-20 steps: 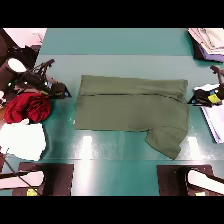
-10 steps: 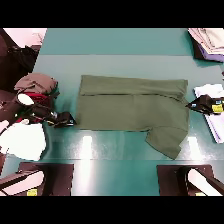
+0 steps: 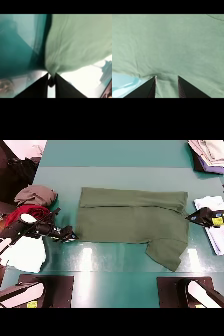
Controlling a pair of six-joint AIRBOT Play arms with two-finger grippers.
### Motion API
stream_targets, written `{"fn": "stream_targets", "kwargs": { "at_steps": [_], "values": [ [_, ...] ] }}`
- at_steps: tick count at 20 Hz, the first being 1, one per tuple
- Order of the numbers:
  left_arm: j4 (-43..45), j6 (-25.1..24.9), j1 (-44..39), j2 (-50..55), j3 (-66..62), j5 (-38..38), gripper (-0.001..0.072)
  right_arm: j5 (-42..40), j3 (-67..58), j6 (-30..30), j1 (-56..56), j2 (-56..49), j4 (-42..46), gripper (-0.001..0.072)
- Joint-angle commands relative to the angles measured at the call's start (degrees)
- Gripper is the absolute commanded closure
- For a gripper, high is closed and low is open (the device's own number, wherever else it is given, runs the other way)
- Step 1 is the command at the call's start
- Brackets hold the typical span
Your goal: Fold the shirts.
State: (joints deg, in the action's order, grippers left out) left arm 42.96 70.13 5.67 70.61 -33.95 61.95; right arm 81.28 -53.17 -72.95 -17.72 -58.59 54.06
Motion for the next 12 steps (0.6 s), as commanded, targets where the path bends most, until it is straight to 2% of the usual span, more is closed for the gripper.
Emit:
{"fn": "stream_targets", "kwargs": {
  "at_steps": [1,5,7,8,12],
  "values": [
    [-2.82,-1.18,0.02,-0.09,-0.33,-0.96,0.0682,1.53,0.07,-0.09,0.00,0.04,3.15,0.0404],
    [-2.64,-3.13,0.00,-0.09,-3.91,1.16,0.0683,6.49,2.01,-5.35,-0.02,0.13,20.74,0.0403],
    [-2.58,-3.19,0.00,-0.09,-5.88,1.60,0.0683,6.51,6.99,-7.89,-0.04,1.09,26.23,0.0392],
    [-2.51,-3.54,0.00,-0.09,-6.64,1.55,0.0683,6.12,10.23,-8.26,-0.02,1.77,26.49,0.0369],
    [-2.49,-4.17,0.02,-0.09,-8.26,1.36,0.0683,2.21,20.90,-8.26,-0.02,4.09,21.75,0.0367]
  ]
}}
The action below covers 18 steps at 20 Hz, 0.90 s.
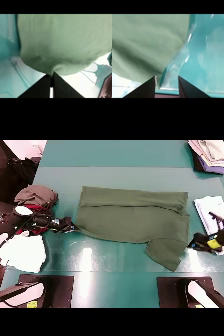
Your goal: Fold the shirts.
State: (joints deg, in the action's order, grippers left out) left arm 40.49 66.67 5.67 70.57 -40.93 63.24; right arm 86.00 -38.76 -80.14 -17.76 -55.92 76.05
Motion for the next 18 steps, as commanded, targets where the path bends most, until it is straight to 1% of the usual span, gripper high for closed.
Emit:
{"fn": "stream_targets", "kwargs": {
  "at_steps": [1,3,5,7,8,9,10,11,12,14,15,17,18],
  "values": [
    [0.00,-0.72,0.00,-0.04,-1.29,-0.07,0.0682,-4.83,8.48,-1.05,0.02,1.88,-2.03,0.0368],
    [0.00,-0.72,0.00,-0.04,-1.29,-0.07,0.0683,-9.31,11.34,-1.05,0.02,1.97,-6.12,0.0368],
    [0.00,-0.72,0.02,-0.04,-1.29,0.02,0.0682,-11.91,12.50,-1.01,0.04,0.50,-8.31,0.0368],
    [0.00,-0.72,0.02,-0.04,-1.29,0.31,0.0683,-12.96,11.72,-0.92,0.09,-1.42,-9.84,0.0372],
    [0.00,-0.72,0.02,-0.04,-1.29,0.42,0.0682,-13.05,10.93,-0.81,0.09,-2.12,-10.19,0.0398],
    [0.00,-0.72,0.02,-0.04,-1.29,0.48,0.0683,-12.87,10.05,-0.79,0.09,-2.60,-10.08,0.0407],
    [0.02,-0.72,0.02,-0.04,-1.29,0.48,0.0682,-12.44,9.16,-0.59,0.09,-2.91,-10.05,0.0494],
    [0.02,-0.72,0.02,-0.04,-1.29,0.81,0.0683,-11.50,8.35,-0.02,0.09,-2.91,-10.03,0.0662],
    [0.59,-0.70,0.02,-0.07,-1.44,1.53,0.0683,-9.84,7.32,0.72,0.09,-2.64,-10.03,0.0691],
    [4.15,-0.52,0.02,-0.96,-2.49,4.52,0.0684,-6.12,4.92,2.05,0.09,-0.57,-9.88,0.0692],
    [6.58,0.57,0.02,-2.64,-2.64,5.33,0.0684,-4.55,3.67,2.19,0.09,1.14,-9.81,0.0692],
    [14.19,3.23,0.02,-8.09,-2.56,7.30,0.0684,-1.25,1.31,2.16,0.09,5.51,-8.52,0.0693],
    [18.58,4.02,0.02,-11.23,-2.36,9.53,0.0684,0.68,0.44,2.16,0.09,8.00,-7.69,0.0693]
  ]
}}
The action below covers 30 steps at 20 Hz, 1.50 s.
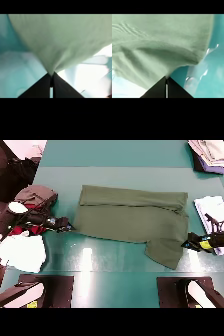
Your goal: Fold the shirts.
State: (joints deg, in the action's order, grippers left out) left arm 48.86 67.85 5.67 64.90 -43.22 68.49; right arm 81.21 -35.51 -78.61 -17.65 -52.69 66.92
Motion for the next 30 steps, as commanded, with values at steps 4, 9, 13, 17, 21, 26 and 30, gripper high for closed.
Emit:
{"fn": "stream_targets", "kwargs": {
  "at_steps": [4,9,13,17,21,26,30],
  "values": [
    [14.84,5.40,0.00,-15.74,3.85,13.70,0.0683,11.82,-4.07,0.55,0.00,14.21,4.74,0.0693],
    [4.07,7.23,0.00,-17.88,3.17,7.76,0.0683,4.57,-4.07,0.55,2.14,18.38,0.24,0.0693],
    [3.65,7.39,0.02,-14.49,-1.18,-3.87,0.0683,-2.93,-10.60,0.52,8.48,7.43,-2.73,0.0693],
    [3.54,9.42,0.02,-3.93,-7.78,-9.88,0.0683,-6.49,-23.28,-1.29,12.04,-8.17,-2.12,0.0693],
    [0.98,10.14,0.02,7.45,-14.91,-11.96,0.0683,-6.67,-33.94,-2.40,12.07,-20.50,-2.40,0.0694],
    [0.20,9.05,0.02,17.92,-21.97,-13.20,0.0682,-6.62,-43.32,-3.06,12.24,-31.08,-2.47,0.0693],
    [-1.27,9.07,0.02,21.88,-24.59,-18.21,0.0681,-6.71,-48.33,-4.13,12.31,-37.73,-2.95,0.0691]
  ]
}}
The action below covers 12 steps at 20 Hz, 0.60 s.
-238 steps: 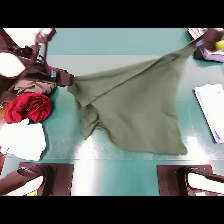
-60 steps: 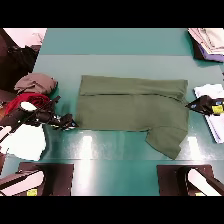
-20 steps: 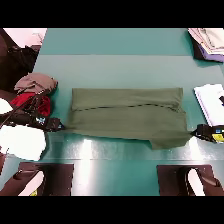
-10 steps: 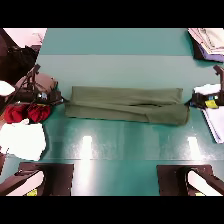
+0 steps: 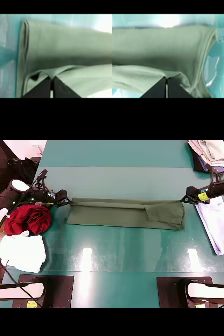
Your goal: Fold the shirts.
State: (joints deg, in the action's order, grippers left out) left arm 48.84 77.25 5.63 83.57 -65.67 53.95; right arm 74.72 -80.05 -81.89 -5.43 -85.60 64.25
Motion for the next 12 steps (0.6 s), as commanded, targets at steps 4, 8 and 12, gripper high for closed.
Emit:
{"fn": "stream_targets", "kwargs": {
  "at_steps": [4,8,12],
  "values": [
    [-8.79,-0.35,0.07,3.26,-3.39,-6.16,0.0000,-1.79,-8.00,-1.57,-0.52,-9.49,-5.57,0.0127],
    [-8.83,-2.73,0.02,3.26,-10.08,6.27,0.0003,3.04,-10.36,1.95,-4.48,-8.74,-6.19,0.0120],
    [-8.57,-7.21,-1.92,3.28,-10.71,13.46,0.0681,8.68,-2.01,7.52,-9.57,-6.25,-6.25,0.0104]
  ]
}}
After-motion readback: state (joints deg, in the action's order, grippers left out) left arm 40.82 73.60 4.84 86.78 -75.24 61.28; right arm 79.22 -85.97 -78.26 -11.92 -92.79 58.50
